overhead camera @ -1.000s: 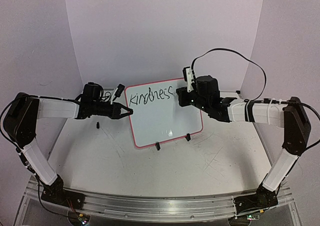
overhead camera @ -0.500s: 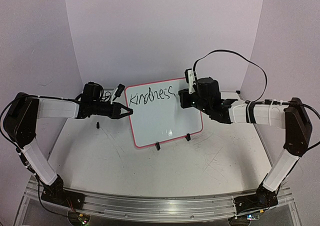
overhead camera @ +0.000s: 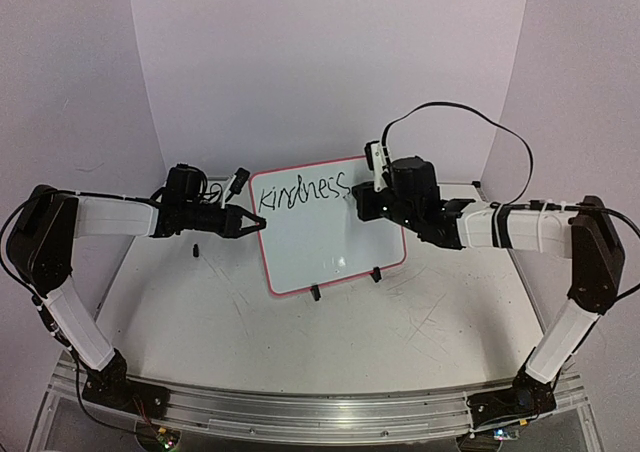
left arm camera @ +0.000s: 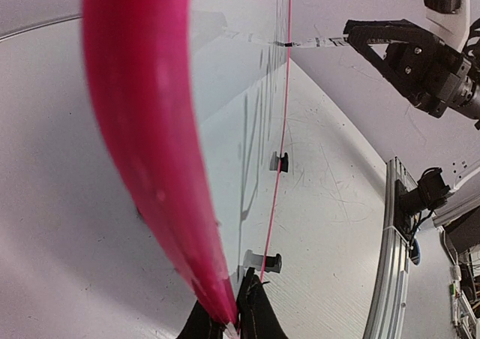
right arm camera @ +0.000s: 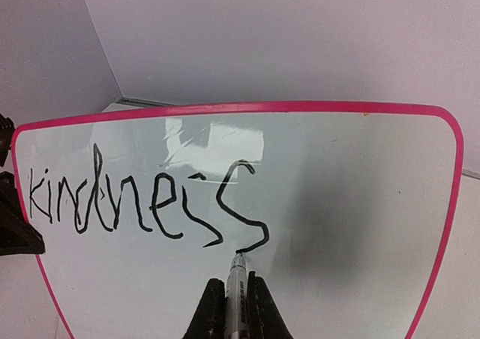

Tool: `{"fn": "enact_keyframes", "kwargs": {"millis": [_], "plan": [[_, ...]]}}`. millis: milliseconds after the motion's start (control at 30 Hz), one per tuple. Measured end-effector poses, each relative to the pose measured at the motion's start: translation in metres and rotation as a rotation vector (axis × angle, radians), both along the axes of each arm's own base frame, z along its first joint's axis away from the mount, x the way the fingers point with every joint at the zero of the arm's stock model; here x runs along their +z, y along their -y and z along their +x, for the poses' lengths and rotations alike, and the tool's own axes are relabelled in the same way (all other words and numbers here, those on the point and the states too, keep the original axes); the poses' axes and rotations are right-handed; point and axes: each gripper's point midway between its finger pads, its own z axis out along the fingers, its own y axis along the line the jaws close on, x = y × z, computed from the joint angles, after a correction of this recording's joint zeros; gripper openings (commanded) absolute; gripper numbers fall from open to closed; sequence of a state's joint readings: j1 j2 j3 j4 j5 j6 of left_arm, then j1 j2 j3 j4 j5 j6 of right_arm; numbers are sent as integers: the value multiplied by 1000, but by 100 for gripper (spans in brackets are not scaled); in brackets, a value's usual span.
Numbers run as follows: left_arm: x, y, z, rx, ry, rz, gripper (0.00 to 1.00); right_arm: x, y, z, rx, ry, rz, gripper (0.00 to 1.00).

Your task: Write a sentence on the whiteboard

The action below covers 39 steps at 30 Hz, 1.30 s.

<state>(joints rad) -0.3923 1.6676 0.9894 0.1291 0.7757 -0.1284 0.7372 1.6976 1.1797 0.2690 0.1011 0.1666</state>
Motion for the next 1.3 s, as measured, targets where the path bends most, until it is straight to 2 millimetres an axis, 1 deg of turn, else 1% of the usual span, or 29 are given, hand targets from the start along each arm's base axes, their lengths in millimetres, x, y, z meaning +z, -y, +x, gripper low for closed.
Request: {"fn": "enact_keyframes", "kwargs": {"millis": [67,100,167,300,367,400,467,600,733,833,933,1067,1167,1300], "plan": [[0,0,0,0,1,0,0,5,0,-4,10,2,8,0],[0,0,0,0,0,0,0,14,2,-6,11,14,18,0],[0,0,0,0,0,0,0,40,9,-13,8,57,48,0],[0,0,0,1,1,0,0,104,23,-29,12,178,126,0],[0,0,0,1,1,1,0,123,28,-34,15,222,152,0],[1,0,0,3,1,1,0,126,28,-36,19,234,155,0],[1,0,0,5,-3,6,0,122,27,-37,33,234,145,0],[4,1,0,10,-4,15,0,88,18,-37,77,191,75,0],[3,1,-1,14,-4,23,0,64,5,-35,132,159,28,0],[3,2,-1,16,4,31,0,51,-7,-39,172,151,-7,0],[3,4,-1,15,17,38,0,40,-29,-51,241,148,-39,0],[5,5,-1,15,25,40,0,34,-65,-70,351,148,-50,0],[5,5,-1,15,25,41,0,30,-89,-81,419,154,-61,0],[5,5,-1,15,25,41,0,22,-114,-95,504,153,-72,0]]}}
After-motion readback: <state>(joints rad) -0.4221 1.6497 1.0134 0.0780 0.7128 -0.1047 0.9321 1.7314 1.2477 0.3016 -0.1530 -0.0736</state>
